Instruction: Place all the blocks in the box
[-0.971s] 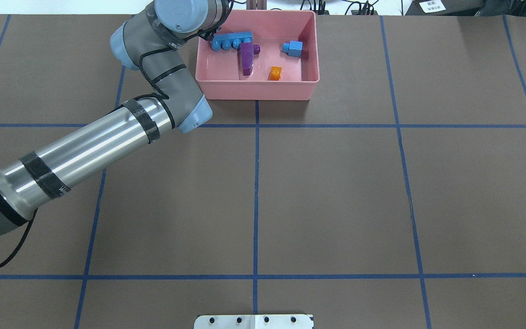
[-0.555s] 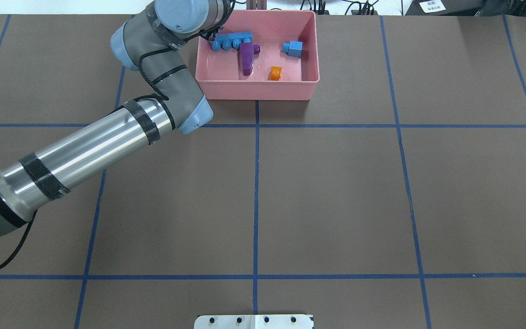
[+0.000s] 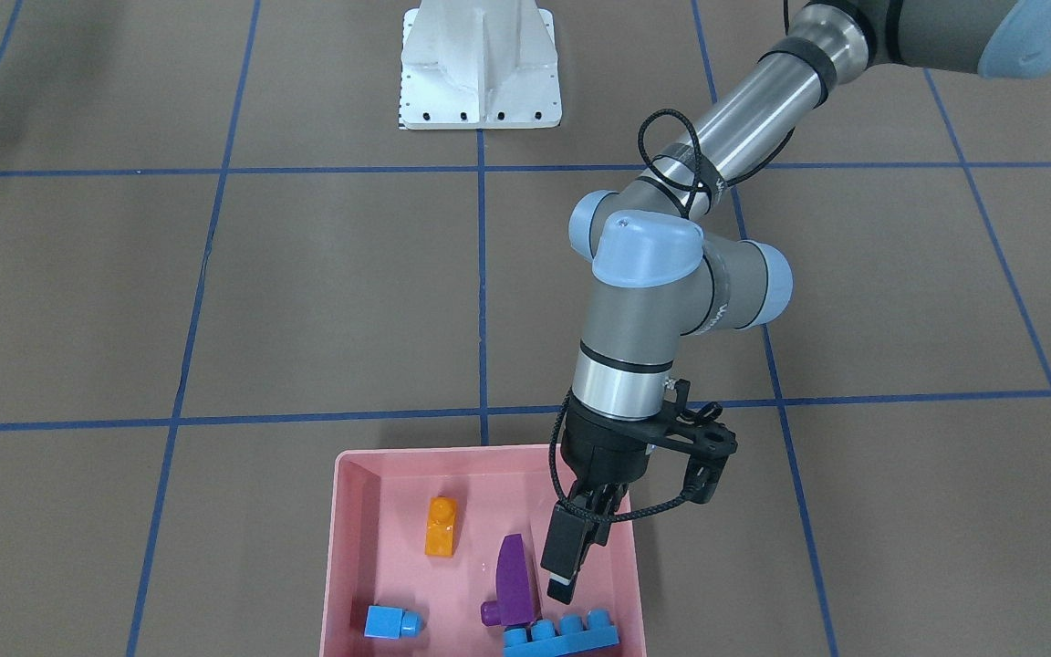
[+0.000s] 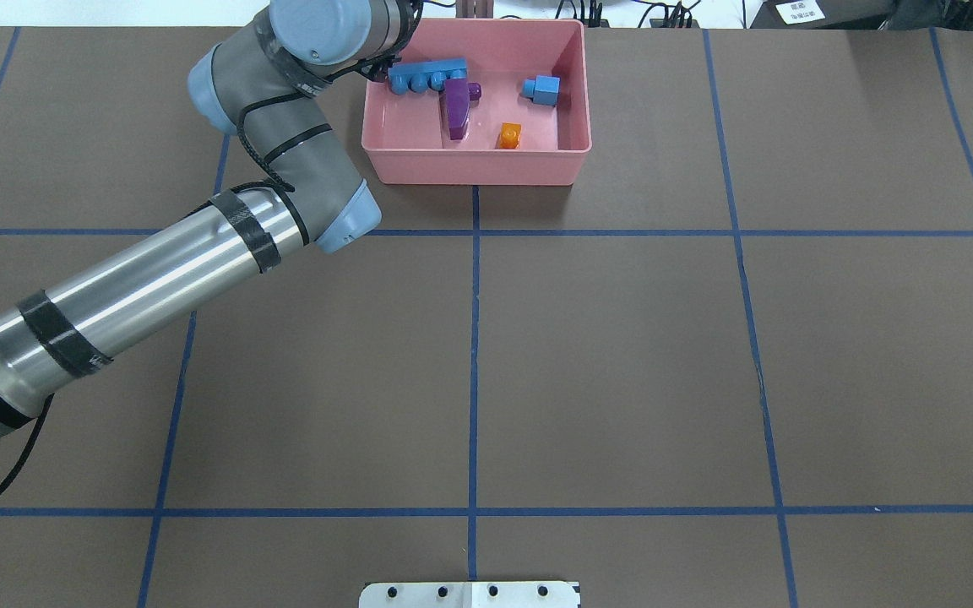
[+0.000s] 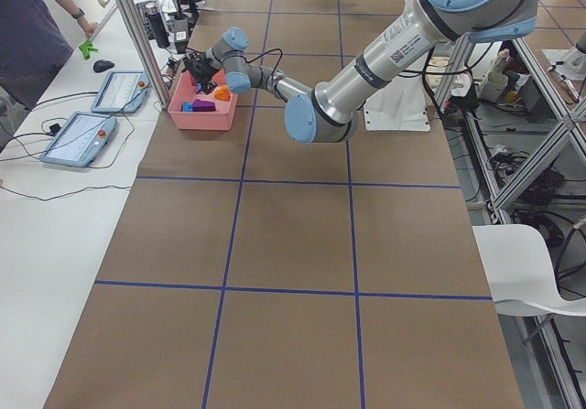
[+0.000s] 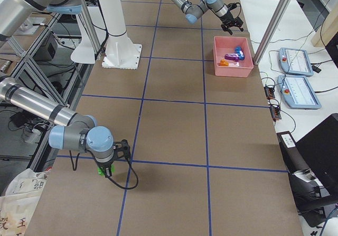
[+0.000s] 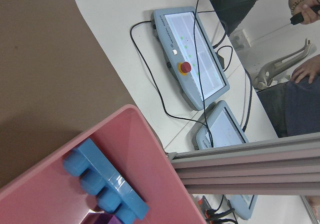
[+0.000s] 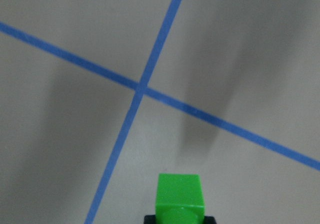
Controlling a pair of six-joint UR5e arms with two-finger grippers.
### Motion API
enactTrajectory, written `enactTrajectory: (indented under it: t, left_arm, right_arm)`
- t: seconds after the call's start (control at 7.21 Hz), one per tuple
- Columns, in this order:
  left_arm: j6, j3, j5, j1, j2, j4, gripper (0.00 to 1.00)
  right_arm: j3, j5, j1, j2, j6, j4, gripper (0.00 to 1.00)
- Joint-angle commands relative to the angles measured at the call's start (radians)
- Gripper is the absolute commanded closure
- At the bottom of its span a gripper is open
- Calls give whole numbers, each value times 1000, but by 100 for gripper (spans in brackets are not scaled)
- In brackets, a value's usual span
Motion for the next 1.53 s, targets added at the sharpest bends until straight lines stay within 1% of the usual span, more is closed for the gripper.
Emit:
enactTrajectory:
  t: [0.0, 0.14, 0.28, 0.42, 0.55, 0.69, 0.83, 0.97, 1.11, 1.25, 1.39]
  left_arm:
    - [11, -167, -100, -26, 38, 237, 0]
    - [94, -275, -113, -28, 98, 355, 0]
    - [218, -363, -111, -31, 147, 452, 0]
    - [326, -400, -111, -48, 185, 493, 0]
    - [445, -425, -113, -58, 234, 514, 0]
    - [580, -451, -124, -84, 277, 531, 0]
    - [686, -465, -143, -106, 329, 535, 0]
    - [734, -471, -151, -118, 377, 526, 0]
    - [793, -476, -176, -140, 397, 525, 0]
    - [833, -476, -214, -160, 423, 525, 0]
    - [866, -476, -214, -169, 442, 522, 0]
  right_arm:
    - [123, -26, 67, 239, -2, -378, 100]
    - [129, -47, 116, 406, -2, -554, 100]
    - [113, -108, 125, 617, 3, -732, 100]
    - [91, -119, 119, 788, 23, -856, 100]
    - [26, -112, 106, 920, 25, -902, 100]
    - [-34, -105, 81, 1025, 91, -900, 100]
    - [-54, -105, 16, 1121, 221, -895, 100]
    - [-97, -104, -43, 1241, 364, -894, 100]
    - [-137, -95, -92, 1310, 452, -885, 100]
    - [-194, -76, -161, 1401, 577, -850, 100]
    - [-252, -70, -233, 1467, 744, -744, 100]
